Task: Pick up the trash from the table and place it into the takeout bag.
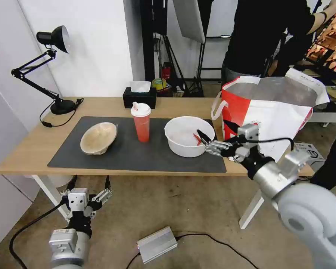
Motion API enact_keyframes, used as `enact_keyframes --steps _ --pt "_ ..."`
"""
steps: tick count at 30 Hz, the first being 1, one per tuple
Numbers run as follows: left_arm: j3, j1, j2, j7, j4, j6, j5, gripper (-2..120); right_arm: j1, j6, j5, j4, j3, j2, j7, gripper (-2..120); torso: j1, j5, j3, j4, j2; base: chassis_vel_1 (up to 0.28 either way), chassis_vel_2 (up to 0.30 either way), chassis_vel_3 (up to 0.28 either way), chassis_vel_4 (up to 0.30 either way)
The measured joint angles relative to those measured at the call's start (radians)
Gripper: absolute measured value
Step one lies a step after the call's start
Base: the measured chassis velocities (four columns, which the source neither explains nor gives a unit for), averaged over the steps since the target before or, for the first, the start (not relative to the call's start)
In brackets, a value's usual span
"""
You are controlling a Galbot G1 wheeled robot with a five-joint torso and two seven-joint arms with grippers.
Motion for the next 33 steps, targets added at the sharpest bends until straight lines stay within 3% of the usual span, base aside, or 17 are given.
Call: enact_keyframes --steps 8,16,25,33 --pt "0.000 -0.004 -0.006 -0.001 0.006 -0.002 0.003 100 0.202 -0.121 0.102 -0.082 -0.112 -0.078 -0.108 100 0.000 0.0000 0.000 -0.0001 0.000 0.000 0.000 0.000 0.000" --pt "-0.003 -0.015 -0.009 -0.001 0.016 -0.003 0.003 100 0.402 -0.238 0.090 -0.206 -0.221 -0.104 -0.229 100 0.000 0.0000 0.000 0.0001 0.000 0.000 0.000 0.000 0.000" --pt "-0.005 -0.024 -0.019 -0.001 0.026 -0.003 0.003 100 0.564 -0.295 0.006 -0.327 -0.377 -0.101 -0.273 100 0.000 0.0000 0.000 0.0001 0.000 0.000 0.000 0.000 0.000" --pt "-0.007 -0.029 -0.021 -0.002 0.029 -0.003 0.003 100 0.617 -0.296 -0.040 -0.383 -0.455 -0.093 -0.281 100 0.000 -0.0001 0.000 0.0000 0.000 0.000 0.000 0.000 0.000"
